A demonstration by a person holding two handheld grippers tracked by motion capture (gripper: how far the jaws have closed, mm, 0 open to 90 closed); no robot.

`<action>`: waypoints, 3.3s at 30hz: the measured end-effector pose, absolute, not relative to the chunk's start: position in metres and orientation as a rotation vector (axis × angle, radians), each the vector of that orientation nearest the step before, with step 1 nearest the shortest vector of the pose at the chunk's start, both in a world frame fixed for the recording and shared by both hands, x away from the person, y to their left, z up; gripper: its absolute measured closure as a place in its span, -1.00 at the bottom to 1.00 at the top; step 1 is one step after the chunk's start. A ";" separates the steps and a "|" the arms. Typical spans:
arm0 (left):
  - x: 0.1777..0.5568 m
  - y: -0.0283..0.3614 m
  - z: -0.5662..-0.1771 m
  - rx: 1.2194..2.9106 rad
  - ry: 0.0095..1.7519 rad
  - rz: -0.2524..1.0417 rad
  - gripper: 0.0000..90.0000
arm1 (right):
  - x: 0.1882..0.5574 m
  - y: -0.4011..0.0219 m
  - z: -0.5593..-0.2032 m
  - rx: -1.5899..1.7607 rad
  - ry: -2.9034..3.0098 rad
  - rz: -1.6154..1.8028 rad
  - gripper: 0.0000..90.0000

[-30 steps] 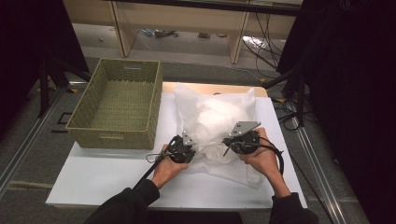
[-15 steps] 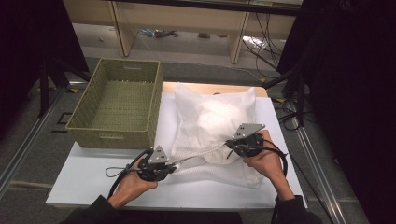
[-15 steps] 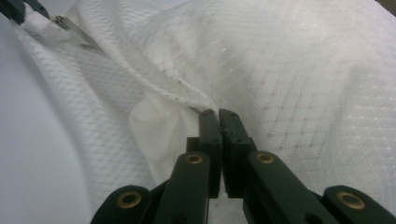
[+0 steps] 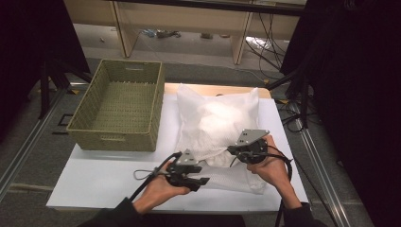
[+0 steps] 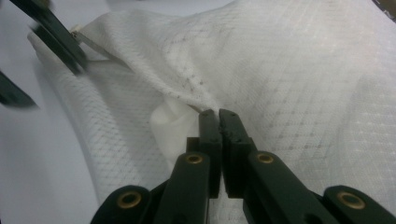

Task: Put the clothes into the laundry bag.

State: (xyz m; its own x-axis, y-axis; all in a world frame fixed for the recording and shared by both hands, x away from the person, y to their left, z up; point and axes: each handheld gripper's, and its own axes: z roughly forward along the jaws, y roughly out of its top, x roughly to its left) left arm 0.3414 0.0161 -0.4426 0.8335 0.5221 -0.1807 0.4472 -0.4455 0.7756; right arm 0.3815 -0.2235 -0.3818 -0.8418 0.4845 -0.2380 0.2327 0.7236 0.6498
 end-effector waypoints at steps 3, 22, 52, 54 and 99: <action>0.363 -0.004 -0.455 2.147 0.754 0.132 0.02 | 0.379 -0.224 -0.386 0.554 2.545 0.877 0.99; 0.455 -0.065 -0.475 1.952 0.999 0.461 0.92 | 0.388 -0.228 -0.396 0.594 2.540 0.851 0.99; 0.434 -0.054 -0.492 2.071 0.951 0.210 0.38 | 0.391 -0.224 -0.424 0.649 2.675 0.786 0.99; 0.442 -0.056 -0.492 2.038 0.989 0.219 0.77 | 0.393 -0.225 -0.424 0.651 2.674 0.781 0.99; 0.377 0.098 -0.478 2.286 0.930 0.223 0.73 | 0.394 -0.217 -0.448 0.596 2.787 0.665 0.99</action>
State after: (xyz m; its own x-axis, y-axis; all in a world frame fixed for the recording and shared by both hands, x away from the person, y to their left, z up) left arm 0.3765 0.0983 -0.4778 0.7336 0.6746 -0.0823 0.5636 -0.5362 0.6284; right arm 0.3940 -0.2175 -0.4485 -0.8949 0.4320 -0.1121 0.3349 0.8160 0.4711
